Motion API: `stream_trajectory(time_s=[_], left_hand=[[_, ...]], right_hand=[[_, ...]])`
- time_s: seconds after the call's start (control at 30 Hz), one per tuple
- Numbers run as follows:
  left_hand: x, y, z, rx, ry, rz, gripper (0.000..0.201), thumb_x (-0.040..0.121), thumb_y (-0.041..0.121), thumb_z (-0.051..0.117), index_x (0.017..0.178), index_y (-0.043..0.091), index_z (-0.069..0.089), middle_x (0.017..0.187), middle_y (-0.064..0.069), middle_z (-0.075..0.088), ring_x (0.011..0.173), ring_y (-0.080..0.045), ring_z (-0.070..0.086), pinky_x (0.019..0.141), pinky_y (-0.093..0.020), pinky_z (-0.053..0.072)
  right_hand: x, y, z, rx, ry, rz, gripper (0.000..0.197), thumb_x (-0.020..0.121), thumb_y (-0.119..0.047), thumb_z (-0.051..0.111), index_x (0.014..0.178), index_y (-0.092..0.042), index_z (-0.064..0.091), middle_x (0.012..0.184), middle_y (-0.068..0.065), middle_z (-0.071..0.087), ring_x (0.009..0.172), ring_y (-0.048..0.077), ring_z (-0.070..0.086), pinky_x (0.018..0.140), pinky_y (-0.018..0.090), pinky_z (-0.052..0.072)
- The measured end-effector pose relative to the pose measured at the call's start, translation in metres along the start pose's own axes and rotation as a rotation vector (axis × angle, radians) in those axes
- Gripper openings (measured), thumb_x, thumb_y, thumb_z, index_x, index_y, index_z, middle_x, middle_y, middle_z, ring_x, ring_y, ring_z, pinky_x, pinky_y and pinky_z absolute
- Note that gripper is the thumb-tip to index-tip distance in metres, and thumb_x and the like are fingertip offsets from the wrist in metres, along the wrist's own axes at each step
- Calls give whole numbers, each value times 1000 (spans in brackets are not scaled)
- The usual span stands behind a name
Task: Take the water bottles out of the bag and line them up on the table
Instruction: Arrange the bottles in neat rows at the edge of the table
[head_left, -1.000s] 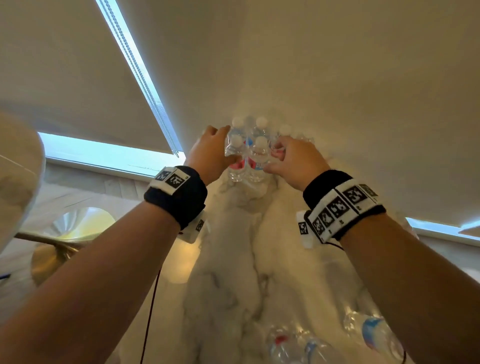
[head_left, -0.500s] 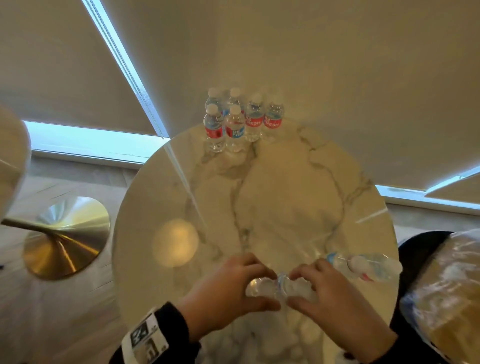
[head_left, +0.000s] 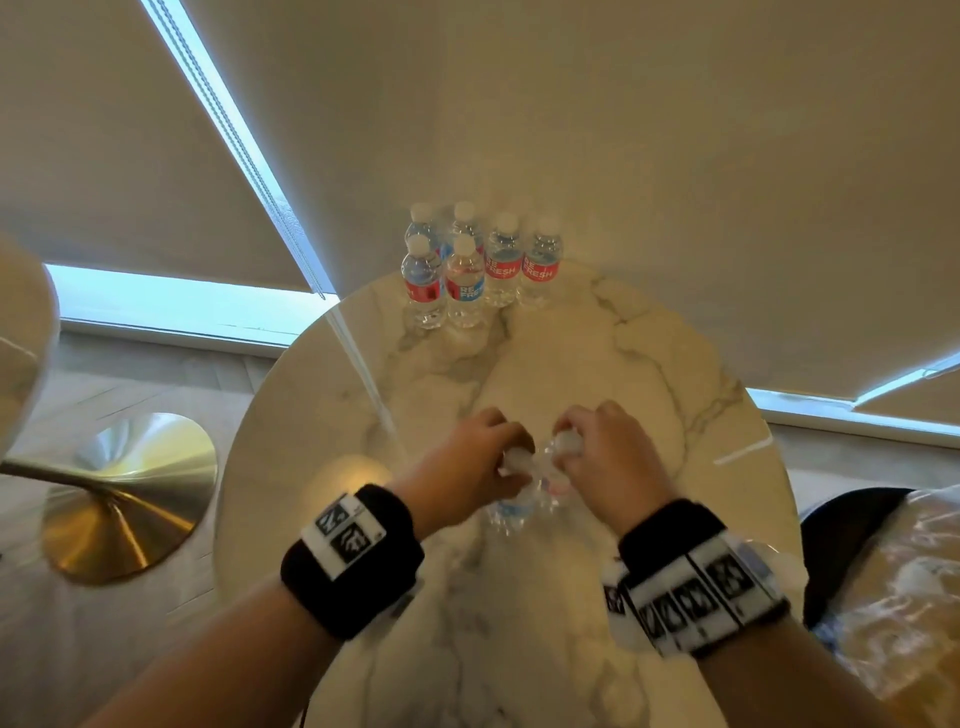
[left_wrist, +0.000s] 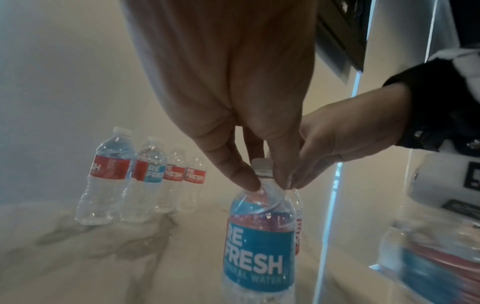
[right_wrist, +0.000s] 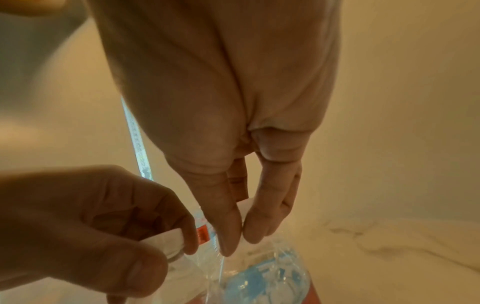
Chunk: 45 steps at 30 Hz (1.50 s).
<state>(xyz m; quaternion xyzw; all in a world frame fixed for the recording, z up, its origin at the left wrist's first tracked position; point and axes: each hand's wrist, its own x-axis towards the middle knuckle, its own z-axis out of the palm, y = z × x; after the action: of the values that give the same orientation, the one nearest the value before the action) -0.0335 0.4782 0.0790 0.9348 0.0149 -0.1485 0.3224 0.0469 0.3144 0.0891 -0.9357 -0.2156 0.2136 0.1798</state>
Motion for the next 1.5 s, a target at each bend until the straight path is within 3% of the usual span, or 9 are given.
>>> stream_trajectory(time_s=[0.17, 0.33, 0.63, 0.8, 1.0, 1.13, 1.27, 1.4, 1.5], left_hand=[[83, -27, -45, 62, 156, -31, 35, 92, 27, 71, 126, 16, 66, 123, -9, 59, 106, -27, 63, 91, -25, 43], [150, -46, -77, 146, 247, -4, 36, 94, 23, 67, 129, 13, 64, 131, -11, 57, 116, -29, 61, 103, -36, 48], [197, -65, -99, 206, 326, -77, 37, 95, 26, 65, 129, 10, 62, 121, -19, 59, 108, -37, 61, 95, -41, 49], [188, -48, -101, 169, 321, -146, 55, 92, 29, 69, 140, 8, 54, 129, -19, 56, 117, -39, 59, 99, -43, 49], [129, -13, -71, 156, 458, -58, 62, 94, 34, 67, 147, 10, 46, 142, -15, 51, 128, -35, 53, 110, -43, 45], [84, 26, -15, 11, 253, 70, 50, 94, 40, 67, 138, 16, 59, 130, -6, 61, 115, -25, 61, 100, -37, 52], [49, 69, 46, -54, 46, 198, 51, 91, 45, 69, 136, 22, 61, 122, -3, 63, 109, -22, 62, 95, -38, 53], [40, 104, 92, -35, -132, 237, 69, 82, 56, 74, 143, 31, 52, 133, -1, 55, 124, -21, 52, 105, -37, 46], [42, 119, 111, 19, -163, 286, 62, 80, 48, 79, 135, 29, 58, 126, -2, 56, 115, -21, 53, 96, -34, 49]], right_hand=[[118, -15, -20, 74, 97, 25, 17, 84, -18, 62, 97, -16, 73, 102, 15, 68, 85, 33, 65, 67, 28, 42], [200, -25, -49, -60, 98, -43, 20, 88, -13, 61, 102, -13, 74, 104, 15, 68, 87, 32, 65, 68, 31, 45], [235, -24, -66, -85, 55, -137, 29, 84, -14, 69, 112, -17, 71, 113, 17, 64, 100, 36, 64, 74, 31, 43], [200, -23, -73, -39, 21, -52, 73, 78, -29, 81, 142, -22, 49, 130, 16, 54, 114, 34, 59, 85, 34, 45], [84, -3, -104, 107, 81, 97, 55, 85, -44, 72, 132, -20, 59, 120, 5, 67, 105, 23, 65, 80, 28, 42], [-10, 23, -112, 160, 150, 210, 42, 84, -44, 72, 120, -24, 64, 102, -1, 70, 90, 21, 66, 76, 29, 44], [-78, 68, -92, 50, 124, 352, 40, 85, -41, 71, 121, -26, 65, 109, 4, 68, 101, 24, 63, 81, 31, 43], [-105, 107, -61, -65, -9, 451, 42, 86, -38, 68, 127, -29, 63, 122, 12, 59, 111, 32, 59, 91, 35, 44], [-110, 124, -47, -95, -14, 412, 38, 84, -29, 70, 122, -27, 67, 117, 10, 56, 103, 29, 62, 84, 31, 45]])
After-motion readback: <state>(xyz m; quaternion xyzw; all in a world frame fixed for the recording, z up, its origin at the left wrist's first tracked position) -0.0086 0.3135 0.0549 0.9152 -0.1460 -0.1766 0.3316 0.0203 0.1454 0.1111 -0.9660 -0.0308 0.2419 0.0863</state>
